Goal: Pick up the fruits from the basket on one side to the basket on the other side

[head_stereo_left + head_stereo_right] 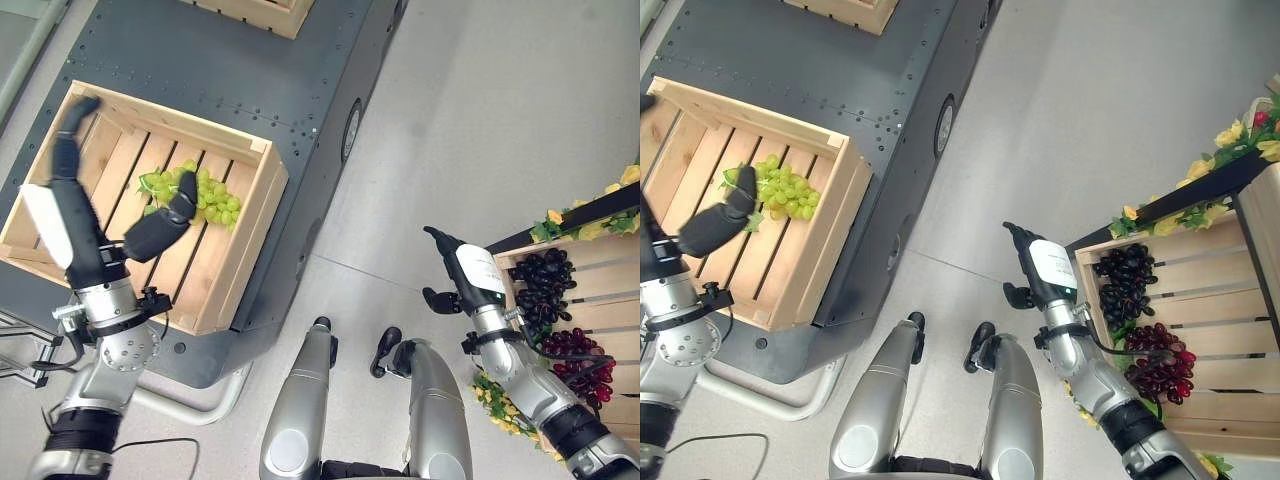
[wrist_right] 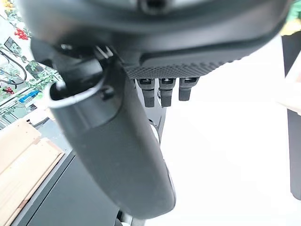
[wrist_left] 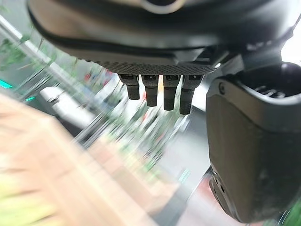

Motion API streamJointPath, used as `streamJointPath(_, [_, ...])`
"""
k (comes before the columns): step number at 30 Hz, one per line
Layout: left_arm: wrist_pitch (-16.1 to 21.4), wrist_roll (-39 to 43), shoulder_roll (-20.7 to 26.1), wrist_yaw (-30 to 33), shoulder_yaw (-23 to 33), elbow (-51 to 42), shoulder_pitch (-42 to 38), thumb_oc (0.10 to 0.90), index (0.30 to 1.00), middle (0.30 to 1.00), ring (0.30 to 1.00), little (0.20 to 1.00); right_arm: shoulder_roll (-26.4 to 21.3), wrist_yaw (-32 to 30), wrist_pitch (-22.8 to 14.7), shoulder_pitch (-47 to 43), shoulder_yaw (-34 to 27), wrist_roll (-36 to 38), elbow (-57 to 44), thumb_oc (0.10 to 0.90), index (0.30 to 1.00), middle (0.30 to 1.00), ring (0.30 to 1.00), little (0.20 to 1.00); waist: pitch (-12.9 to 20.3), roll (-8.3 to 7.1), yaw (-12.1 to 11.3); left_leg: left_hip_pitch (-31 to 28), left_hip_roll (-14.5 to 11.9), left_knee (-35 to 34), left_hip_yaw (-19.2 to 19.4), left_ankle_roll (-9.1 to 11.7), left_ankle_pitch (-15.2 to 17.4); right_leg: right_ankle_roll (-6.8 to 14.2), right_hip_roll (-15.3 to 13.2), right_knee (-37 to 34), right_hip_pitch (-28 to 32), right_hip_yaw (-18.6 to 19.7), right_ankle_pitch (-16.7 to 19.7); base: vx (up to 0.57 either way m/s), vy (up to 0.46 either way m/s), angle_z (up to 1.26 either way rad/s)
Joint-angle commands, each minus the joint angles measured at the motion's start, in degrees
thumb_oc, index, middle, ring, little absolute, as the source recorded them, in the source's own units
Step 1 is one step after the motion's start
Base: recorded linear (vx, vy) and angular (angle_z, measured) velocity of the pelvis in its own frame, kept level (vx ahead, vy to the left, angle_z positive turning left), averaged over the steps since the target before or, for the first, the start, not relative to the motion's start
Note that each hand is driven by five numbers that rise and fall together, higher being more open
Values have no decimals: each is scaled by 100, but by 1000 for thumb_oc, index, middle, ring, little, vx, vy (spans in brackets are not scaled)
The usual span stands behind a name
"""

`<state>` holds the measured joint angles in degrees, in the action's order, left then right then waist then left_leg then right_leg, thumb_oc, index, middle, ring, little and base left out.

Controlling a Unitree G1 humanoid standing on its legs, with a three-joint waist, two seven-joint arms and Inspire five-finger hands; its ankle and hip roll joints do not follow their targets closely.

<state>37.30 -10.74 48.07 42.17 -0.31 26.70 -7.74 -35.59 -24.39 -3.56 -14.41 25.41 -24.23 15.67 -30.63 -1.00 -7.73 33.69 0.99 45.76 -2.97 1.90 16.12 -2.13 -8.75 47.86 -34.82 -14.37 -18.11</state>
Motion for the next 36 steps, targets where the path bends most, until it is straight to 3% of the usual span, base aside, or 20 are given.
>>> streamJointPath(1, [-280,-142,548,512,363,426,-217,800,900,900,900,900,-393,95,-489,-159,133,240,-238,800,900,900,900,900,83,-13,12,-230,248,-512,561,-665,-246,-157,199,-177,622,-91,62,-4,33,-1])
streamJointPath(4, [-676,-617,981,477,143,1013,-387,800,900,900,900,900,-519,192,-492,-250,303,358,-291,800,900,900,900,900,83,-37,17,-198,192,-514,616,-666,-237,-153,161,-200,616,-135,56,21,44,1])
streamJointPath(6, [-727,-690,1078,467,66,1147,-447,800,900,900,900,900,-534,204,-467,-285,332,356,-286,800,900,900,900,900,83,-35,16,-190,180,-520,627,-665,-238,-152,155,-200,607,-140,54,8,42,6])
streamJointPath(7, [-1061,-1275,1314,279,-167,1601,-696,800,900,900,900,900,-620,242,-437,-449,443,455,-235,800,900,900,900,900,83,-27,40,-129,151,-490,662,-679,-216,-154,132,-172,558,-162,37,-5,85,3])
streamJointPath(9, [-1255,-1346,1458,192,-396,1765,-791,800,900,900,900,900,-631,296,-409,-544,478,456,-193,800,900,900,900,900,83,-23,59,-80,134,-452,680,-664,-211,-153,138,-171,521,-154,43,-11,105,3])
streamJointPath(10, [-1555,-1556,1621,156,-679,2033,-956,800,900,900,900,900,-767,343,-443,-730,613,497,-78,800,900,900,900,900,83,-6,99,5,97,-386,718,-676,-176,-174,129,-127,448,-165,14,-10,101,2])
streamJointPath(18, [-2273,-2056,2183,763,-1675,2240,-2015,800,900,900,900,900,-1003,344,-503,-1054,924,707,83,800,900,900,900,900,83,-91,216,509,-40,-67,777,-677,-78,-234,169,185,-45,-155,-68,-25,103,-2])
streamJointPath(22, [-2440,-2220,2296,991,-2026,2247,-2509,800,900,900,900,900,-1026,381,-531,-1076,974,759,132,800,900,900,900,900,83,-168,242,643,-77,-39,765,-676,-78,-237,192,220,-159,-177,-61,-18,31,0])
streamJointPath(29, [-2654,-3224,2526,1175,-2916,2147,-3506,800,900,900,900,900,-969,270,-496,-1248,1076,888,312,800,900,900,900,900,83,-233,274,744,-107,-144,756,-667,-119,-202,218,157,-270,-217,13,-6,5,1])
streamJointPath(36, [-2746,-3779,2643,697,-3402,1961,-3778,800,900,900,900,900,-1021,381,-429,-1306,1031,904,304,800,900,900,900,900,83,-187,335,730,-111,-269,790,-638,-167,-163,233,48,-301,-170,75,-24,45,0])
